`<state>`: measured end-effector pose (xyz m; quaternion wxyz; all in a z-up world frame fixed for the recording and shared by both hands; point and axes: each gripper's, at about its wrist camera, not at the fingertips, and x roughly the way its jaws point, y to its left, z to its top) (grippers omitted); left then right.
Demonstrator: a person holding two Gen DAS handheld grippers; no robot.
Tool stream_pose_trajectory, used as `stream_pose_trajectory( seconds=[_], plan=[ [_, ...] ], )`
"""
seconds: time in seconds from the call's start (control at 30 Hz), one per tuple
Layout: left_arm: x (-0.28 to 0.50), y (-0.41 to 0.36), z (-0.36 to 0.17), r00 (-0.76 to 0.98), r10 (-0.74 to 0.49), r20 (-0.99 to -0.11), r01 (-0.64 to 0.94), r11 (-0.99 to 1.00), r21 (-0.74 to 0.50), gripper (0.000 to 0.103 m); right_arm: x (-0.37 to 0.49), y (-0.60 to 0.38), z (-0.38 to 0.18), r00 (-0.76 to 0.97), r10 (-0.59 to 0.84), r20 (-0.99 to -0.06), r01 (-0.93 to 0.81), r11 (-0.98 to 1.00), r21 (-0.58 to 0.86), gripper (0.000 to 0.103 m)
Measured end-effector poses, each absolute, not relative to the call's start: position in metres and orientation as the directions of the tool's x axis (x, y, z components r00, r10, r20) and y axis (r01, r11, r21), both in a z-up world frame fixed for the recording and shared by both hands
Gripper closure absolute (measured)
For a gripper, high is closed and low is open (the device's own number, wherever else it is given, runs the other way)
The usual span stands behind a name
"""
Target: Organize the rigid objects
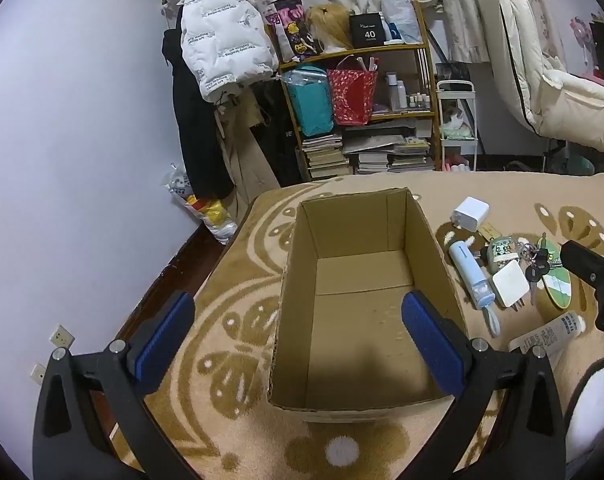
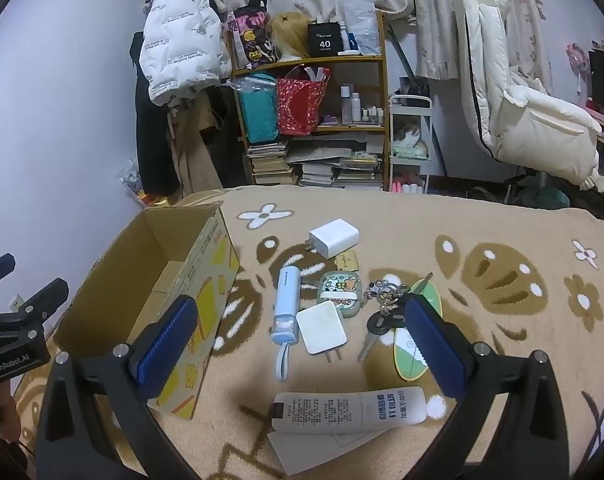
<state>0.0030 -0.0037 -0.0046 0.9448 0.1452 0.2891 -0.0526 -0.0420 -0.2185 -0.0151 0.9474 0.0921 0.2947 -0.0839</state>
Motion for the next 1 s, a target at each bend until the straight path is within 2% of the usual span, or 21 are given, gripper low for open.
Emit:
stream_pose_trajectory(
  seconds=[1.0],
  plan=[
    [0.0013,-0.005,-0.0101,0.82,-0.009,-0.572,0.19,0.948,0.257,0.001,-0.0416,-0.2166,-0.0171,0.807,-0.105,-0.581,0.212,0.97,0.119,0.0]
  ],
)
